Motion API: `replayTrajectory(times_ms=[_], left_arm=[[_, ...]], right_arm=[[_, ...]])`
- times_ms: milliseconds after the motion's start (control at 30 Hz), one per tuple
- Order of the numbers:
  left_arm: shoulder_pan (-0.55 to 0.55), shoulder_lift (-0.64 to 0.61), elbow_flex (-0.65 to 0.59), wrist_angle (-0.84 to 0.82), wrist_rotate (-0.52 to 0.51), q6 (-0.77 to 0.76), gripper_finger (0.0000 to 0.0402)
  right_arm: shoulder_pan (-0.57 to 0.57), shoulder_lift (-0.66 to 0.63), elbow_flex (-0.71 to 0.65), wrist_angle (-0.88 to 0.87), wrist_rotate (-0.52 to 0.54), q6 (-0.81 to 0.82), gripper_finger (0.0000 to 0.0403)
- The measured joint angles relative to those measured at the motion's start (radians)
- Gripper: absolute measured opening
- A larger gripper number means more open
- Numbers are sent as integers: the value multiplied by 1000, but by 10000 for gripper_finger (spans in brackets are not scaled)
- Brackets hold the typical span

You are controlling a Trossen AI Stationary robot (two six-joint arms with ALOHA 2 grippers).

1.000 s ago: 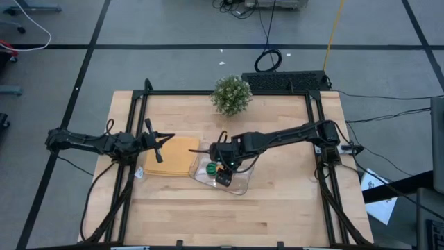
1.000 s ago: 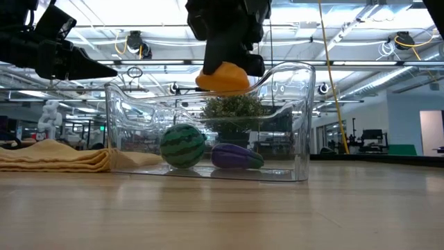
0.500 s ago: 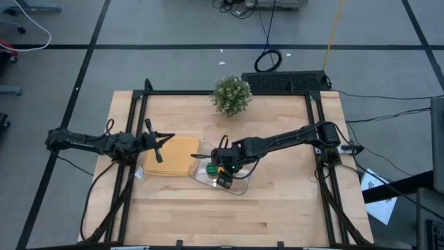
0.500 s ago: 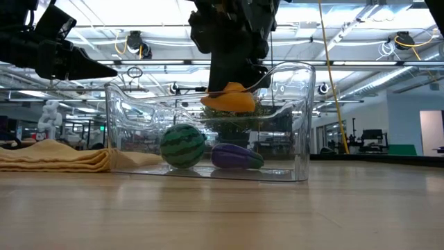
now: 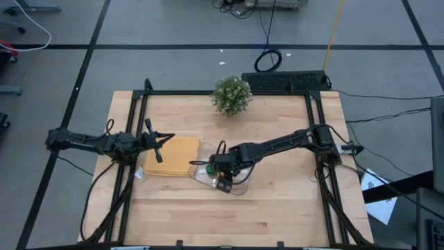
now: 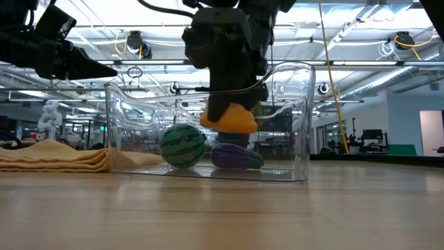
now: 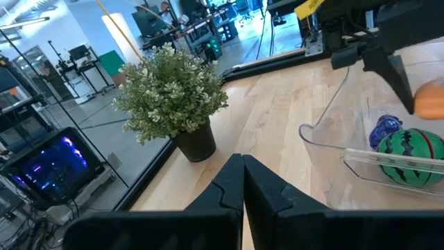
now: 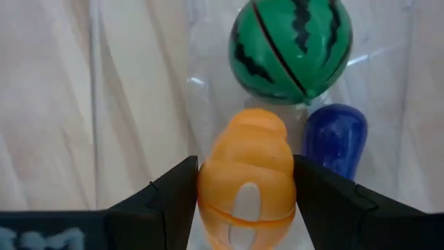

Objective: Pick and placing Produce into tupperware
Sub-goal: Put the bread into the transparent bin

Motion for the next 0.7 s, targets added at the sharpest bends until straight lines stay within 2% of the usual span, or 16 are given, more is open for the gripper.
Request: replayTrajectory(times_ms=[500, 700], left_arm=[[0, 0, 0, 0, 0, 0, 3], [0, 0, 0, 0, 0, 0, 3]], right_arm=[[1, -2, 0, -4, 6, -10, 208], [7, -2, 0, -28, 54, -27, 208]])
